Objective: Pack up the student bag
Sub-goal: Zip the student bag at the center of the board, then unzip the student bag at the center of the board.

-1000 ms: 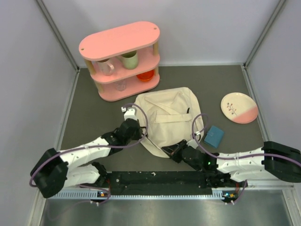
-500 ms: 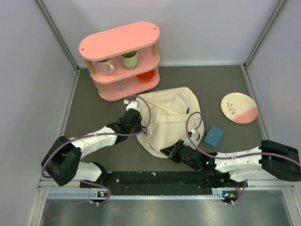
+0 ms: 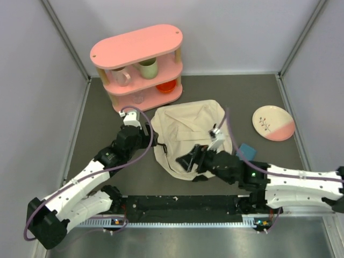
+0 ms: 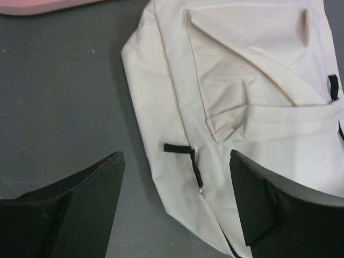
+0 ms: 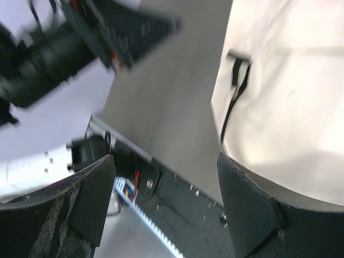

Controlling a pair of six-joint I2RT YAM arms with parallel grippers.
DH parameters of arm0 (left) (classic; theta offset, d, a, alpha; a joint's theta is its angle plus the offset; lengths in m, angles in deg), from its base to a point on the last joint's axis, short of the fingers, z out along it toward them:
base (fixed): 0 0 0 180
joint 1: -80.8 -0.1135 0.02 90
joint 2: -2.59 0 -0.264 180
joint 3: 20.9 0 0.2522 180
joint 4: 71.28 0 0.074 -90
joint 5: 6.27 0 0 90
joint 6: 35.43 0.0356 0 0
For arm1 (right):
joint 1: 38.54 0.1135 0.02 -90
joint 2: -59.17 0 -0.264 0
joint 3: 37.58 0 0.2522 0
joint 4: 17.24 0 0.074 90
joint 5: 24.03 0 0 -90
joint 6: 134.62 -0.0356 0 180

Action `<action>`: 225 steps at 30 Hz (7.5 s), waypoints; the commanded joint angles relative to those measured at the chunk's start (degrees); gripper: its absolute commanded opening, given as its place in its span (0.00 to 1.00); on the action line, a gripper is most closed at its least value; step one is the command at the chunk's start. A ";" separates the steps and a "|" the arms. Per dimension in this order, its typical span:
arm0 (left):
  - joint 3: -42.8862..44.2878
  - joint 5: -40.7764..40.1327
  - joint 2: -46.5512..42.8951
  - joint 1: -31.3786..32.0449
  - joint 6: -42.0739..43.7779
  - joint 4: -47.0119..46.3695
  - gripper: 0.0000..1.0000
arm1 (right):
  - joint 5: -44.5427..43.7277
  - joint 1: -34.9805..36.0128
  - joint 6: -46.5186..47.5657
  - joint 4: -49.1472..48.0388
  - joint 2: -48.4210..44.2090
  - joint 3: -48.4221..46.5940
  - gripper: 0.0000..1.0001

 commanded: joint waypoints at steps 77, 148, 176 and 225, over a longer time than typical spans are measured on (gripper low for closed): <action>-0.43 18.15 20.09 -0.04 -4.77 -4.90 0.86 | 34.92 -56.39 26.34 3.64 28.10 -14.56 0.00; -12.99 24.36 24.49 -6.63 -12.94 -30.55 0.94 | 19.09 -31.50 9.90 3.73 41.19 -31.08 0.00; -15.12 29.25 10.44 -6.81 -9.17 -29.01 0.85 | 21.29 -31.58 11.48 2.49 39.80 -31.00 0.55; 28.92 23.27 43.73 4.09 10.44 -3.06 0.79 | 42.74 -48.82 21.86 1.53 28.09 -5.59 0.17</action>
